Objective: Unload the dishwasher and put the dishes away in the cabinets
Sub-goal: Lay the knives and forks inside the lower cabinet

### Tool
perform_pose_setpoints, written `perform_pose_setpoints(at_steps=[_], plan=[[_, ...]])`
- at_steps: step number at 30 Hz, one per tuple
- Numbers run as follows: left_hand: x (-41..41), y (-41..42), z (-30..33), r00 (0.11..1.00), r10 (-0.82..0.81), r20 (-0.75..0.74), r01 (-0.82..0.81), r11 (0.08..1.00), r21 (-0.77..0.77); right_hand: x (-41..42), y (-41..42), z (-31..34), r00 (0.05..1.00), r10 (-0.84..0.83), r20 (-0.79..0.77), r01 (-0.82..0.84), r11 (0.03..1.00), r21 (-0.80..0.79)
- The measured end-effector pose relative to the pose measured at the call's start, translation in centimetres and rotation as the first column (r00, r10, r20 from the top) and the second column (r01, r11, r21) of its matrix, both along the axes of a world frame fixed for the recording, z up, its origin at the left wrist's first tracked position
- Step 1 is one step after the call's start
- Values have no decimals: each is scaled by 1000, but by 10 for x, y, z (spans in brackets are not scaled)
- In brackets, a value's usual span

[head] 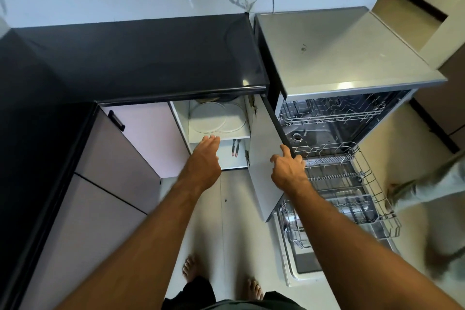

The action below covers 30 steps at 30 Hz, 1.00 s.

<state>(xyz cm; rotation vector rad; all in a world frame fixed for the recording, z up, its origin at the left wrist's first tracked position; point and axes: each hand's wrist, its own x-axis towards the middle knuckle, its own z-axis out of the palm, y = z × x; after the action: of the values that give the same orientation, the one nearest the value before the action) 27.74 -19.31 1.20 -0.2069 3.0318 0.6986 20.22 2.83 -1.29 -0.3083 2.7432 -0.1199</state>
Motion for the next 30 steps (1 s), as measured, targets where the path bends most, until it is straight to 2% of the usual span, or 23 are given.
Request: perform_pose_setpoints(at_steps=[4, 9, 14, 17, 21, 23, 25, 28, 30], plan=[[9, -4, -8, 999, 29, 22, -28, 1000, -14, 16, -9, 0, 988, 88, -128, -82, 995, 55], [6, -17, -4, 998, 67, 0, -67, 998, 20, 32, -47, -4, 956, 253, -150, -233, 963, 138], [-10, -50, 0, 997, 76, 11, -77, 997, 22, 37, -104, 8, 910, 399, -116, -390, 916, 93], [-16, -79, 0, 997, 80, 13, -80, 997, 22, 33, -140, 9, 917, 395, -52, -396, 918, -17], [-25, -124, -1, 996, 75, 42, -77, 996, 37, 15, -191, 1, 905, 423, 46, -421, 905, -58], [-32, -144, -2, 995, 92, 36, -94, 995, 45, 3, -212, -1, 936, 350, 31, -342, 928, -151], [-37, -159, -2, 990, 121, 67, -126, 990, 67, -5, -228, -2, 989, 146, -10, -141, 938, -316], [-47, -173, -2, 976, 184, 113, -195, 975, 102, -12, -242, -5, 980, -188, 69, 197, 841, -504], [-54, -177, -8, 965, 209, 156, -230, 964, 135, -18, -246, -8, 952, -278, 131, 302, 774, -557]])
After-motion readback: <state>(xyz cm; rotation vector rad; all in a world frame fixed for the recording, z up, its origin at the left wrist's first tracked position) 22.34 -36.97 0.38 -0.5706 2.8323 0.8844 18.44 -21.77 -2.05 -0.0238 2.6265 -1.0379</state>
